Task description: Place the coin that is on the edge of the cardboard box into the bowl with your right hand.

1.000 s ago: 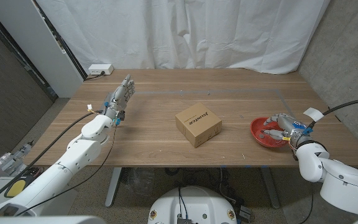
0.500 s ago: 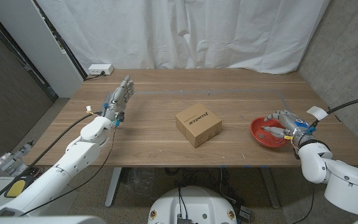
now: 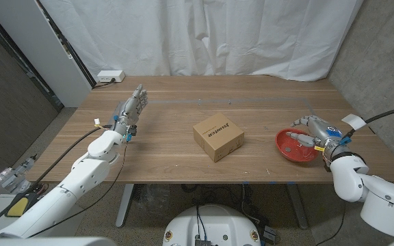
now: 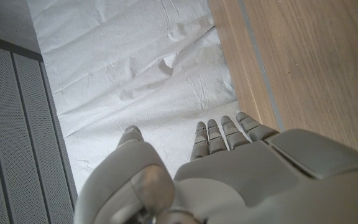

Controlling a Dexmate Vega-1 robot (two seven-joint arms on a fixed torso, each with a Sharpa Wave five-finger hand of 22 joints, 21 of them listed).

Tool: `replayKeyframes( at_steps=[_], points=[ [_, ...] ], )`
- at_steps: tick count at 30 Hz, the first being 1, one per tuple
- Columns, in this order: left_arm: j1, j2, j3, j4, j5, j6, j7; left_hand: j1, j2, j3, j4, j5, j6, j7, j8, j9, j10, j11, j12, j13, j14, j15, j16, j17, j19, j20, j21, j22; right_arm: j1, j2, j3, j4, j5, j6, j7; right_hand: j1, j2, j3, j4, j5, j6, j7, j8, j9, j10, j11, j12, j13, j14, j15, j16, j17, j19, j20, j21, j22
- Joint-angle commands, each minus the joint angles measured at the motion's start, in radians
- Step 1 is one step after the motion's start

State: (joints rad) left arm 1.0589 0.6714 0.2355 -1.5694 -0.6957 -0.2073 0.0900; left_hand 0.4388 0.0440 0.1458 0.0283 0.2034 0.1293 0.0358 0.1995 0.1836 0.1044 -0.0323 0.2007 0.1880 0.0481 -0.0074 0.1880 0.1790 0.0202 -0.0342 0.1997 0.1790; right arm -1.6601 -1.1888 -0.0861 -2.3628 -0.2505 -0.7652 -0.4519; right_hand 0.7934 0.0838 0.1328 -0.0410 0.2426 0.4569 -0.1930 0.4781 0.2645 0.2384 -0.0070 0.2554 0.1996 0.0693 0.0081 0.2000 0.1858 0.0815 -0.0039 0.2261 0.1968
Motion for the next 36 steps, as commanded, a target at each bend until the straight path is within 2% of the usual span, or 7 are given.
replayKeyframes(
  at_steps=[1,5,9,17,20,28,36],
  points=[
    [0.000,0.004,-0.002,-0.002,0.001,-0.007,-0.013,0.005,0.002,-0.004,-0.002,-0.001,0.008,0.000,-0.002,0.003,0.006,0.002,0.001,0.003,-0.003,-0.004,0.000,0.005,-0.007,-0.027,0.002,0.002,-0.003,0.100,0.033,0.024,-0.037,0.114,-0.028,-0.012,-0.001,0.002,0.005,-0.009,-0.011,0.016,-0.012,-0.003,0.022,0.006,0.008,0.003,0.019,-0.001,0.004,0.001,0.013,-0.010,0.011,0.001],
    [0.005,0.006,-0.004,-0.007,-0.003,-0.004,-0.011,0.005,0.002,-0.004,-0.002,-0.001,0.008,0.002,-0.002,0.003,0.006,-0.004,0.001,0.003,-0.002,-0.004,0.001,0.005,-0.006,-0.028,0.002,0.002,0.016,0.114,0.026,0.027,-0.051,0.132,-0.015,-0.014,0.000,0.002,0.005,-0.010,-0.017,0.015,-0.018,-0.005,0.025,0.003,0.009,0.002,0.023,-0.003,0.004,0.001,0.015,-0.010,0.012,0.000],
    [0.006,0.011,-0.006,-0.007,0.000,-0.006,-0.015,0.005,0.002,-0.005,-0.002,-0.001,0.009,0.002,-0.002,0.003,0.007,0.001,0.001,0.003,-0.002,-0.003,0.001,0.005,-0.006,-0.028,0.002,0.002,0.032,0.131,0.019,0.032,-0.066,0.146,-0.011,-0.016,0.001,0.002,0.006,-0.012,-0.018,0.016,-0.020,-0.007,0.028,0.000,0.010,0.002,0.027,0.000,0.004,0.000,0.017,-0.009,0.012,0.000],
    [0.010,0.018,-0.011,-0.008,-0.001,-0.008,-0.020,0.006,0.003,-0.006,-0.002,-0.001,0.008,0.001,-0.002,0.003,0.006,0.002,0.001,0.003,-0.002,-0.004,0.001,0.005,-0.007,-0.027,0.002,0.002,0.019,0.164,0.047,0.019,-0.099,0.166,-0.014,-0.022,0.003,0.002,0.007,-0.015,-0.028,0.014,-0.030,-0.012,0.033,-0.004,0.012,0.002,0.033,0.000,0.003,0.000,0.021,-0.007,0.012,-0.001],
    [0.014,0.013,-0.016,-0.008,-0.009,-0.015,-0.021,0.006,0.003,-0.006,-0.002,-0.001,0.008,0.001,-0.003,0.003,0.005,0.003,0.000,0.003,-0.001,-0.004,0.001,0.005,-0.006,-0.027,0.002,0.002,0.003,0.188,0.075,0.013,-0.097,0.198,-0.017,-0.025,0.005,0.002,0.008,-0.018,-0.044,0.014,-0.040,-0.015,0.035,-0.004,0.013,0.001,0.035,0.000,0.002,-0.001,0.022,-0.006,0.011,-0.001],
    [0.030,0.016,-0.020,-0.019,-0.007,-0.034,-0.030,0.006,0.003,-0.007,-0.002,-0.001,0.008,0.001,-0.003,0.003,0.006,0.004,0.001,0.003,-0.001,-0.004,0.001,0.005,-0.006,-0.027,0.002,0.002,-0.004,0.217,0.093,0.002,-0.147,0.234,-0.006,-0.036,0.008,0.003,0.009,-0.025,-0.105,0.025,-0.078,-0.025,0.041,-0.005,0.015,0.000,0.043,0.003,-0.001,-0.001,0.026,-0.004,0.010,-0.002],
    [0.039,0.023,-0.019,-0.025,-0.017,-0.017,-0.035,0.006,0.004,-0.008,-0.002,-0.001,0.008,0.001,-0.003,0.003,0.007,0.005,0.001,0.003,-0.001,-0.005,0.001,0.005,-0.006,-0.027,0.002,0.002,0.001,0.240,0.099,-0.011,-0.183,0.228,0.040,-0.039,0.011,0.004,0.009,-0.028,-0.118,0.021,-0.090,-0.030,0.045,-0.008,0.016,0.000,0.048,0.006,-0.002,-0.002,0.027,-0.002,0.009,-0.002]
  ],
)
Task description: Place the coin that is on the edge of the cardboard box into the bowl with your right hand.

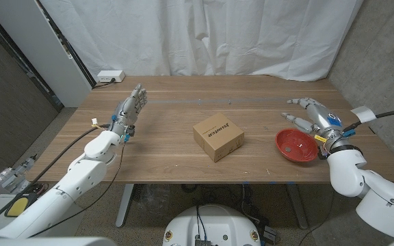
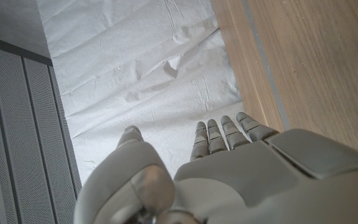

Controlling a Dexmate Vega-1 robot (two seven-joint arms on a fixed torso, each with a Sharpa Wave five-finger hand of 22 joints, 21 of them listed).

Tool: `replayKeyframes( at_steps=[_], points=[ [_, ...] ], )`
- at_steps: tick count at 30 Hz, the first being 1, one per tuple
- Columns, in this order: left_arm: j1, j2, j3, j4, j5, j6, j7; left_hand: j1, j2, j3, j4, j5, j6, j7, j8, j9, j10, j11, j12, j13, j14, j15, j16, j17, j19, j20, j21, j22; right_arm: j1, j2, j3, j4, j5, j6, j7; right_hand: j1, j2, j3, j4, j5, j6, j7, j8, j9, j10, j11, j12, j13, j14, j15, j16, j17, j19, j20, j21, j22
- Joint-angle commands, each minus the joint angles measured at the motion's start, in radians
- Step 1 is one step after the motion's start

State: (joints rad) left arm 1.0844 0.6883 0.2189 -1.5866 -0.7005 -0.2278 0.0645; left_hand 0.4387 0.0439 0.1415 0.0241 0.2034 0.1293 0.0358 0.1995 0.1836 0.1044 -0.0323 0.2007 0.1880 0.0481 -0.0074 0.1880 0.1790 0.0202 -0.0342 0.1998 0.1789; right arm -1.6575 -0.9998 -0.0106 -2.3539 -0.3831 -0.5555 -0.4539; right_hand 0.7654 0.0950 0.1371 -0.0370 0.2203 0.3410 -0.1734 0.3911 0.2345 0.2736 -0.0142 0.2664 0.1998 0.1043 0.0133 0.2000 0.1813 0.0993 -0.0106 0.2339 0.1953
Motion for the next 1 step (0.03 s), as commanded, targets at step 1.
replayKeyframes(
  at_steps=[1],
  points=[
    [0.012,0.003,-0.002,-0.003,-0.012,0.000,-0.012,0.006,0.004,-0.004,0.002,-0.001,0.008,0.001,-0.003,0.003,0.006,0.003,0.001,0.003,-0.001,-0.005,0.001,0.005,-0.007,-0.027,0.002,0.002,0.001,0.054,0.024,-0.019,-0.051,0.020,0.048,-0.011,0.000,0.000,0.005,-0.006,-0.002,0.002,-0.003,0.000,0.010,0.000,0.005,0.000,0.013,0.001,-0.002,0.003,0.009,0.005,0.001,-0.001]
  ],
)
